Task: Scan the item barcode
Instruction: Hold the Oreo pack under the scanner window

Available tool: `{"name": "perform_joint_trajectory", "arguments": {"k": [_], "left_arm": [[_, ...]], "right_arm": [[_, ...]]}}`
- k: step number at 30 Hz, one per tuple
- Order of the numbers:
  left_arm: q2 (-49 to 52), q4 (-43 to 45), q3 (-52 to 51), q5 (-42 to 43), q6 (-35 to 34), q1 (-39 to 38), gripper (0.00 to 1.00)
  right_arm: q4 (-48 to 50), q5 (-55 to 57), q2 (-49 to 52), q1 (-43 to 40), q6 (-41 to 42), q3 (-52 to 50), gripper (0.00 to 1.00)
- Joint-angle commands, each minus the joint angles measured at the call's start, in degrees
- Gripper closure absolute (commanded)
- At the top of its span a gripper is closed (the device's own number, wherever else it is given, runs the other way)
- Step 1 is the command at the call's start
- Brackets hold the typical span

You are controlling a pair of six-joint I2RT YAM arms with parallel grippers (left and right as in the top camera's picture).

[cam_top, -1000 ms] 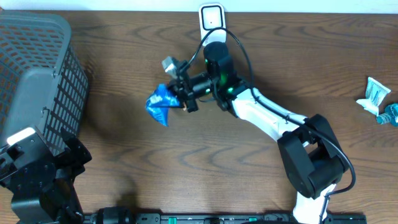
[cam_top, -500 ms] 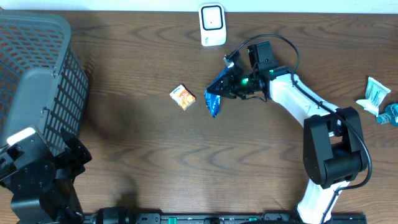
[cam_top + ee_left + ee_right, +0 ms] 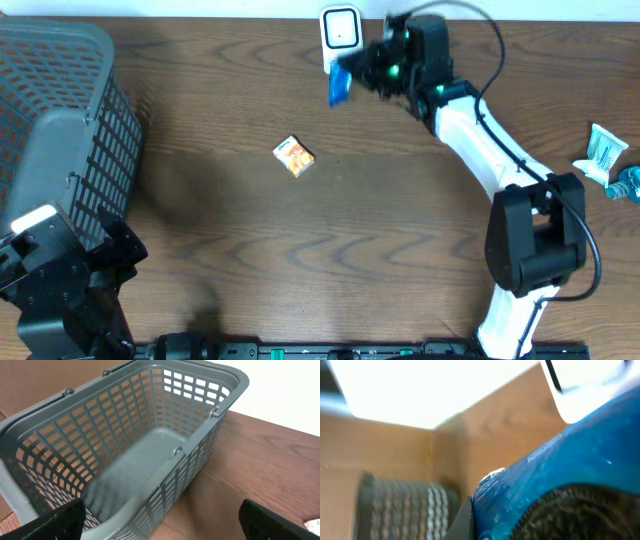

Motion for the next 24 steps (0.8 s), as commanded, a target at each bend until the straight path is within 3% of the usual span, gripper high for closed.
{"name": "perform_joint_trajectory", "arguments": {"k": [1, 7, 11, 15, 24], "left_arm": [[-0.07, -0.15, -0.13, -0.2, -0.28, 0.22, 0.02], [-0.07, -0.15, -0.13, -0.2, -0.28, 0.22, 0.02], [-0.07, -0.15, -0.13, -0.2, -0.28, 0.22, 0.02], [-0.07, -0.15, -0.13, -0.2, -0.28, 0.22, 0.02], [-0.07, -0.15, -0.13, -0.2, -0.28, 0.22, 0.02]], "right_arm": [[3.63, 7.82, 7.91, 1.14, 10.19, 9.35, 0.98], [1.05, 14.51, 26.05, 3.15, 22.16, 32.83, 0.98], [-3.98, 19.93, 34.95, 4.44, 23.89, 46.56, 0.99], [-4.07, 20.81, 39.54, 4.94, 29.75, 50.47, 0.98], [-5.84, 21.0, 40.41, 4.81, 29.0, 50.71, 0.98]]}}
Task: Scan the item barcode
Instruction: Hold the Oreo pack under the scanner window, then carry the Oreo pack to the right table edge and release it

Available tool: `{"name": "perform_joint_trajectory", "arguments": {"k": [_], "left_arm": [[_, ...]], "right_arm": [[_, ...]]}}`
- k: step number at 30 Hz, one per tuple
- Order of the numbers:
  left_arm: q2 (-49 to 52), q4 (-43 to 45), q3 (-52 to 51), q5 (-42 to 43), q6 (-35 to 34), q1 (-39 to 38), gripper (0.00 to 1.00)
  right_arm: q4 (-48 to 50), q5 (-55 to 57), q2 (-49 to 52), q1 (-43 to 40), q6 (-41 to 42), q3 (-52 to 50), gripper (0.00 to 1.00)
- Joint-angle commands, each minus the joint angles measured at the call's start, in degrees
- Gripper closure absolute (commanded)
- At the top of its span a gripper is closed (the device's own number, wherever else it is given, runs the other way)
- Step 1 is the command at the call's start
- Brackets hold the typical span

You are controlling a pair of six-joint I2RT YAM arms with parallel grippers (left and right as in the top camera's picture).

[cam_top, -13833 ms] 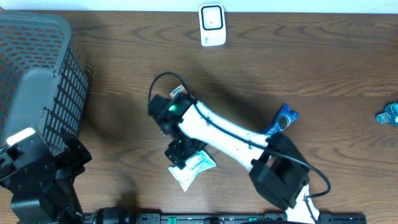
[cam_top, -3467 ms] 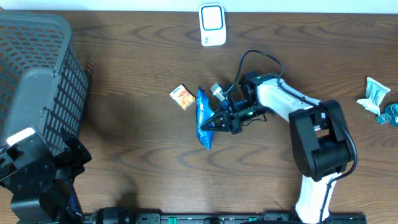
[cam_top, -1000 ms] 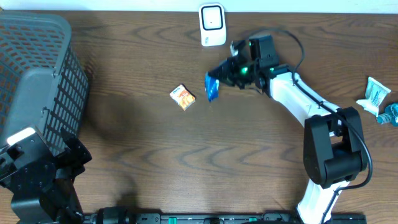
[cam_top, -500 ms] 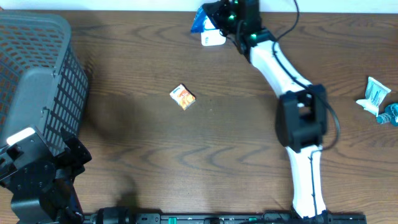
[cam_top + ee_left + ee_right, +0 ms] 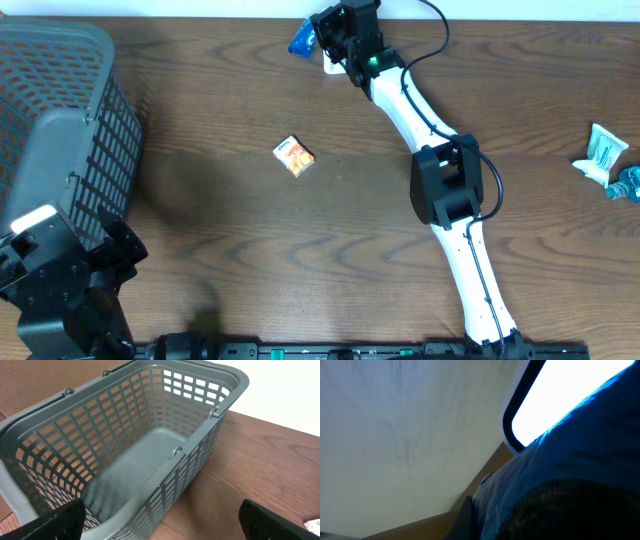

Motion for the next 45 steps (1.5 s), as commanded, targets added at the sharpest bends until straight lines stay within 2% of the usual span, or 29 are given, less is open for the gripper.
{"name": "perform_joint_trajectory", "arguments": {"k": [1, 2, 5, 10, 15, 17, 18, 22, 25, 29, 32, 36, 39, 44, 45], "left_arm": [[-0.07, -0.11, -0.13, -0.22, -0.28, 0.22, 0.02], [-0.07, -0.11, -0.13, -0.22, -0.28, 0.22, 0.02], [-0.07, -0.11, -0.13, -0.22, -0.28, 0.22, 0.02], [-0.07, -0.11, -0.13, -0.22, -0.28, 0.22, 0.02], [-0.07, -0.11, -0.13, -0.22, -0.28, 0.22, 0.02], [-0.07, -0.11, -0.13, -0.22, -0.28, 0.22, 0.02], [-0.07, -0.11, -0.13, -0.22, -0.28, 0.22, 0.02], [-0.07, -0.11, -0.13, -0.22, -0.28, 0.22, 0.02], [-0.07, -0.11, -0.13, -0.2, -0.28, 0.22, 0.02], [-0.07, -0.11, -0.13, -0.22, -0.28, 0.22, 0.02], [-0.07, -0.11, -0.13, -0.22, -0.28, 0.22, 0.02], [-0.07, -0.11, -0.13, -0.22, -0.28, 0.22, 0.02], [-0.07, -0.11, -0.13, -0.22, -0.28, 0.22, 0.02], [-0.07, -0.11, -0.13, -0.2, -0.28, 0.22, 0.02], [-0.07, -0.11, -0.13, -0.22, -0.28, 0.22, 0.02]], "right_arm": [[-2.27, 0.24, 0.66, -0.57, -3.87, 3.17, 0.98], [-5.64, -0.52, 0.55, -0.72, -6.8, 4.9, 0.98], [-24.48, -1.01, -1.95, -0.98, -18.12, 14.16, 0.99], [-53.72, -2.69, -8.15, -1.07, -27.65, 24.57, 0.99], [-77.29, 1.92, -13.84, -2.64, -34.36, 25.24, 0.99], [-87.25, 8.44, -14.36, -4.02, -35.06, 25.24, 0.99], [-89.7, 12.15, -14.34, -5.18, -39.89, 24.59, 0.99], [-89.7, 14.47, -14.34, -9.27, -48.17, 20.04, 0.99], [-89.7, 15.54, -14.34, -14.05, -48.41, 15.98, 0.99], [-89.29, 24.68, -14.34, -22.58, -46.42, 7.72, 0.99], [-86.79, 31.34, -14.34, -28.94, -46.51, 1.66, 0.99], [-79.47, 32.87, -14.34, -36.3, -51.39, -4.44, 0.99], [-74.86, 32.85, -14.34, -40.83, -54.03, -8.0, 0.85], [-72.48, 27.19, -14.34, -45.75, -56.48, -8.15, 0.8], [-72.5, 23.93, -14.34, -46.25, -57.31, -7.52, 0.6]]}}
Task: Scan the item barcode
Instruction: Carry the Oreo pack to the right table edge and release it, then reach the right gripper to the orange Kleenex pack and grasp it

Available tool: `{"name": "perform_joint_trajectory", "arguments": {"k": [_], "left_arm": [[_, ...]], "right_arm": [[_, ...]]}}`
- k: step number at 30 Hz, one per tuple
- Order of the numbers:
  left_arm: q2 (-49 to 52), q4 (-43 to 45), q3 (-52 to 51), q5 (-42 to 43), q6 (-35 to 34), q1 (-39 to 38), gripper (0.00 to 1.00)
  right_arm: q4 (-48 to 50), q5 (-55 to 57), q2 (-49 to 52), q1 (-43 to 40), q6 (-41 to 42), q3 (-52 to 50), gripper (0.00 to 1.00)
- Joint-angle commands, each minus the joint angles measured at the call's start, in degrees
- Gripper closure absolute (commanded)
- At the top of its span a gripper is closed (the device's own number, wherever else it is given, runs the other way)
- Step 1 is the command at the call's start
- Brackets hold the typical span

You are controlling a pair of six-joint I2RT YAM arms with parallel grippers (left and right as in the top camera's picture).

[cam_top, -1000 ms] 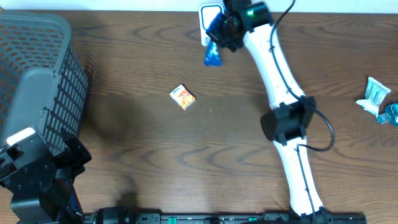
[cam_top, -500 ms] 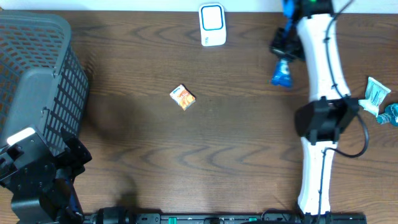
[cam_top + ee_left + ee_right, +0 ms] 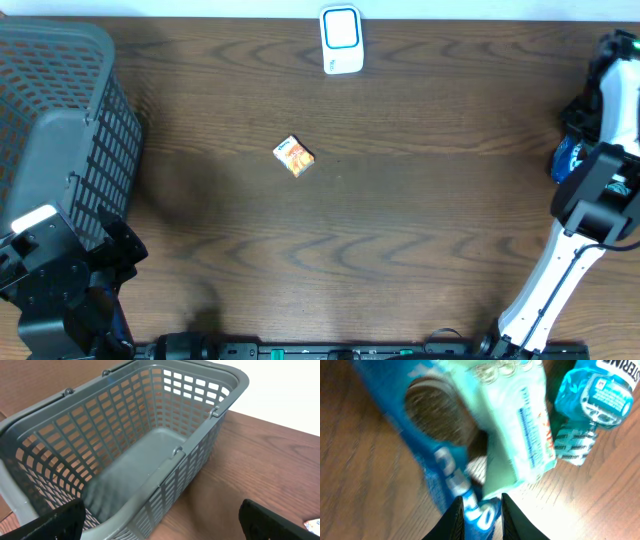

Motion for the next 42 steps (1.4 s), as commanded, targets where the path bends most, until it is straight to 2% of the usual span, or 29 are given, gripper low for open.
{"name": "perform_joint_trajectory", "arguments": {"k": [1, 6, 7, 8, 9, 16, 19, 22, 23, 25, 26, 28, 31, 42], "left_arm": [[-0.07, -0.11, -0.13, -0.22, -0.28, 0.22, 0.02], [-0.07, -0.11, -0.13, -0.22, -0.28, 0.22, 0.02], [-0.07, -0.11, -0.13, -0.2, -0.28, 0.22, 0.02], [-0.07, -0.11, -0.13, -0.22, -0.28, 0.22, 0.02], [-0.07, -0.11, -0.13, -0.22, -0.28, 0.22, 0.02], [-0.07, -0.11, -0.13, -0.22, -0.28, 0.22, 0.02], [-0.07, -0.11, -0.13, -0.22, -0.28, 0.22, 0.02], [-0.07, -0.11, -0.13, -0.2, -0.28, 0.22, 0.02], [-0.07, -0.11, -0.13, -0.22, -0.28, 0.22, 0.02], [-0.07, -0.11, -0.13, -0.22, -0.28, 0.22, 0.02], [-0.07, -0.11, -0.13, -0.22, -0.28, 0.22, 0.02], [-0.07, -0.11, -0.13, -0.22, -0.28, 0.22, 0.02], [-0.07, -0.11, -0.13, -0.22, -0.28, 0.22, 0.02], [-0.07, -0.11, -0.13, -0.2, -0.28, 0.22, 0.02]], "right_arm": [[-0.33, -8.68, 0.2, -0.9, -3.98, 1.95, 0.52], [-4.94, -19.06, -1.51, 1.66, -5.2, 9.64, 0.39], [-6.32, -21.05, -2.4, 3.1, -5.57, 11.37, 0.34], [-7.28, -22.64, -3.1, 4.17, -6.05, 12.37, 0.25], [-9.05, -25.86, -4.46, 6.51, -7.17, 13.75, 0.01], [-16.37, -31.54, -8.44, 26.93, -7.3, 14.12, 0.01], [-13.33, -36.41, -7.85, 37.46, -6.16, 13.38, 0.01], [-8.46, -32.94, -7.43, 45.75, -7.26, 13.29, 0.01], [-7.28, -31.41, -7.13, 48.54, -3.54, 13.29, 0.01], [-8.61, -28.28, -6.45, 52.96, 17.03, 13.29, 0.01], [-9.9, -28.76, -5.73, 55.15, 30.34, 12.98, 0.01], [-7.87, -30.67, -5.01, 57.31, 39.67, 12.2, 0.01], [3.93, -32.98, -2.34, 60.59, 43.6, 9.09, 0.01], [4.02, -30.71, 6.54, 60.96, 52.59, 9.01, 0.01]]}}
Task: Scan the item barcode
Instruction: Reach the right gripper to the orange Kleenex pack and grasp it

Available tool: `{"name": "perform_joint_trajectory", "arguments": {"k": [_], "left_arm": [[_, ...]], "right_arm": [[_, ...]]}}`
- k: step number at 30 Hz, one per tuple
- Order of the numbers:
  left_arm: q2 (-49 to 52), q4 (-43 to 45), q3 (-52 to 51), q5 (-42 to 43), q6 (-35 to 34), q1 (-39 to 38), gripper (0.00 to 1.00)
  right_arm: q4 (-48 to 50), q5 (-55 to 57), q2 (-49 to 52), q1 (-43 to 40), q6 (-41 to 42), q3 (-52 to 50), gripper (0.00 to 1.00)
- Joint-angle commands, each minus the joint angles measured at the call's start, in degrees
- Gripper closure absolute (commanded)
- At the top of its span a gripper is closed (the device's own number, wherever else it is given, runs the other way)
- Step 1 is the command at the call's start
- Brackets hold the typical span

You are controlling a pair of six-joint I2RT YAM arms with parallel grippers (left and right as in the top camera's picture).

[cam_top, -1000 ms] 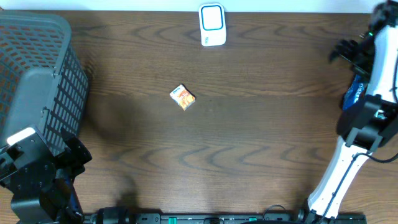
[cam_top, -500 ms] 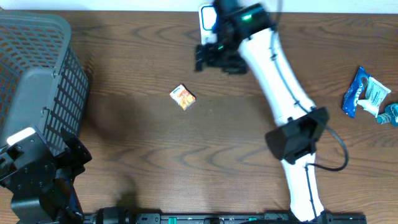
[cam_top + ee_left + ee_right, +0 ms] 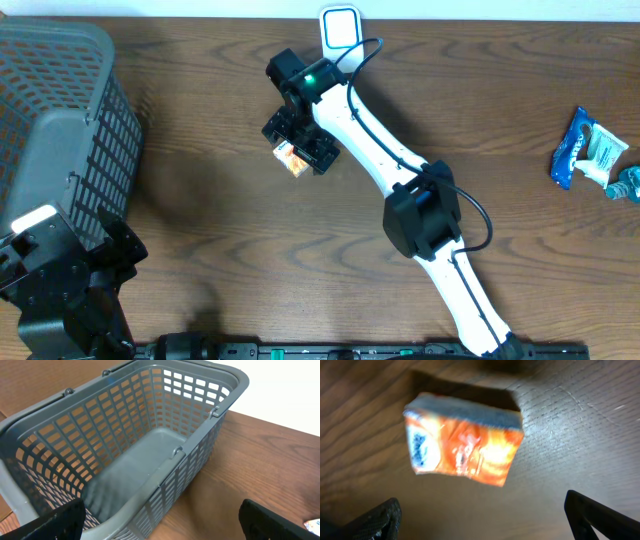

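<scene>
A small orange packet (image 3: 465,450) lies flat on the wooden table, and in the overhead view the orange packet (image 3: 290,160) is left of centre. My right gripper (image 3: 485,520) hovers open just above it, one finger on each side and nothing between them; from overhead the right gripper (image 3: 300,142) partly covers the packet. The white scanner (image 3: 340,26) stands at the table's back edge. A blue packet (image 3: 566,152) lies at the far right. My left gripper (image 3: 160,525) is open by the basket at the front left.
A grey mesh basket (image 3: 220,405) with nothing in it fills the left end of the table (image 3: 200,220). A mint-green package (image 3: 605,150) and a blue bottle (image 3: 628,183) lie beside the blue packet at the right edge.
My right gripper was at the far right edge with the blue packet at its fingers. Now that packet lies there and the gripper is open over the orange packet. The left arm has not moved.
My right gripper held the blue packet next to the scanner, then right at the scanner. Then it was at the right edge among the mint package and bottle. Now the blue packet lies there and the gripper is open above the orange packet.
</scene>
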Motion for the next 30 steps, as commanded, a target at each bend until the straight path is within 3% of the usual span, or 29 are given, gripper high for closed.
{"name": "perform_joint_trajectory", "arguments": {"k": [1, 11, 14, 16, 19, 30], "left_arm": [[-0.07, -0.13, -0.13, -0.2, -0.28, 0.22, 0.02], [-0.07, -0.13, -0.13, -0.22, -0.28, 0.22, 0.02], [-0.07, -0.13, -0.13, -0.22, -0.28, 0.22, 0.02], [-0.07, -0.13, -0.13, -0.22, -0.28, 0.22, 0.02], [-0.07, -0.13, -0.13, -0.22, -0.28, 0.22, 0.02], [-0.07, -0.13, -0.13, -0.22, -0.28, 0.22, 0.02]], "right_arm": [[2.71, 1.05, 1.42, -0.09, 5.2, 0.04, 0.01], [4.76, 2.08, 9.03, -0.15, 5.81, 0.04, 0.03], [3.43, 5.4, 9.07, -0.22, 3.37, 0.07, 0.16], [0.85, 9.49, 8.61, -0.28, 1.16, 0.09, 0.35], [-3.13, 9.35, 8.02, -0.79, -2.84, 0.26, 0.53], [-19.67, 6.19, -0.52, -2.51, -20.2, 2.36, 0.5]]}}
